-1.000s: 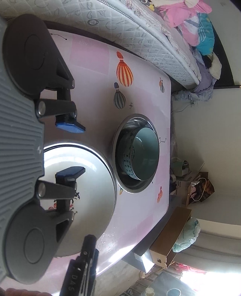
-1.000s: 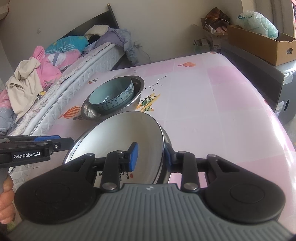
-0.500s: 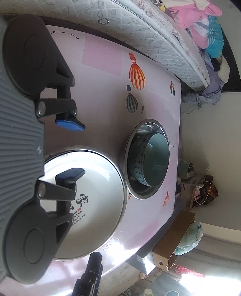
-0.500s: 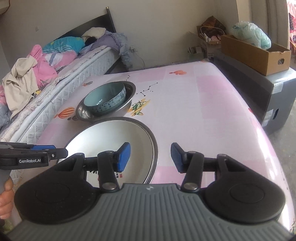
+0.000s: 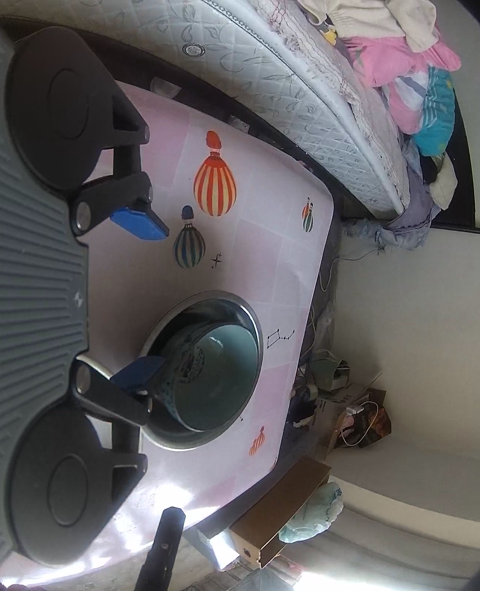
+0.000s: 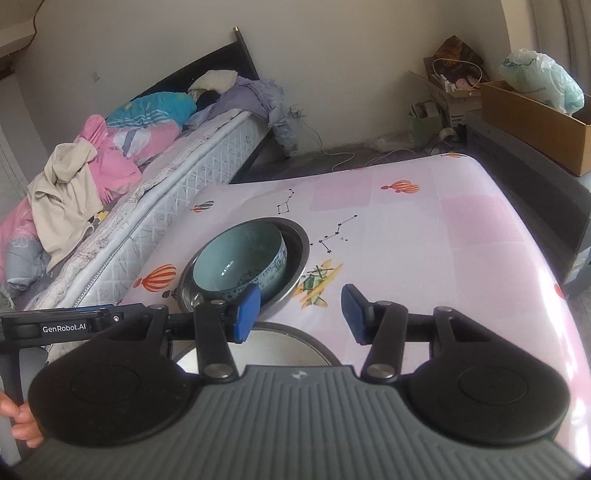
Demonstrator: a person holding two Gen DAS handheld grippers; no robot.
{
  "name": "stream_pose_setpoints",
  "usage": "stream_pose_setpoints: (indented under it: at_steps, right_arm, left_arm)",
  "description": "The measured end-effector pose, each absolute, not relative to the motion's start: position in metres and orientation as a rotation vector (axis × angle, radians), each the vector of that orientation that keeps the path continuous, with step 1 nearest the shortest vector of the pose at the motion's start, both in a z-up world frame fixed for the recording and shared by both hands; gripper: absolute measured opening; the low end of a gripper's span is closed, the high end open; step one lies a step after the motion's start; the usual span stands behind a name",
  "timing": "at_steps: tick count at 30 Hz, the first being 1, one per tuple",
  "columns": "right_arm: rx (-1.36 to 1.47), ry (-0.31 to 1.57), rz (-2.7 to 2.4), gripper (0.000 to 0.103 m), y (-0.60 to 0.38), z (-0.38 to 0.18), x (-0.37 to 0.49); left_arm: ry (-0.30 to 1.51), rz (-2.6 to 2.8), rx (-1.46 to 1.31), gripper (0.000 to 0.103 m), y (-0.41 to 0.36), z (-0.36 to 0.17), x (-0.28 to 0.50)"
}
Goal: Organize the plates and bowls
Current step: 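Close both grippers on the rim of the steel bowl holding the teal bowl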
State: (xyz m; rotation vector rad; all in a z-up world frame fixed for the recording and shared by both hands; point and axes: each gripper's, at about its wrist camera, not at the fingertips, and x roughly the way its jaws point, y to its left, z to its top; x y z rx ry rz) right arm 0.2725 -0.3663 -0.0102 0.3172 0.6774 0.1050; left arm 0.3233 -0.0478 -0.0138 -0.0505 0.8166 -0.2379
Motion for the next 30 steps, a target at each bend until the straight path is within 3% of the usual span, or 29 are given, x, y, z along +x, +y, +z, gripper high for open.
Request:
stream_pose_setpoints:
  at_steps: [6,10,17,30]
  right_arm:
    - [0.352,0.76,0.107,0.046,-0.371,-0.023,0.331]
    - [0.358,0.814,0.097,0.038,-0.372,-0.037,0.361]
    - [0.382,0.862,0.119,0.023,-0.37,-0.055,0.385]
    - [0.364,0.912,0.143,0.013,-0.356,-0.069,0.413]
  left_arm:
    - [0.891,-0.22,-0.063,0.053,-0.049,-0.028,0.365]
    - [0.934,-0.22,-0.072,0.038,-0.05,-0.037,0.378]
    - [0.945,-0.225,-0.069,0.032,-0.056,-0.039,0.391]
    - [1.001,-0.239,-0.114,0.023,-0.061,-0.053,0.411]
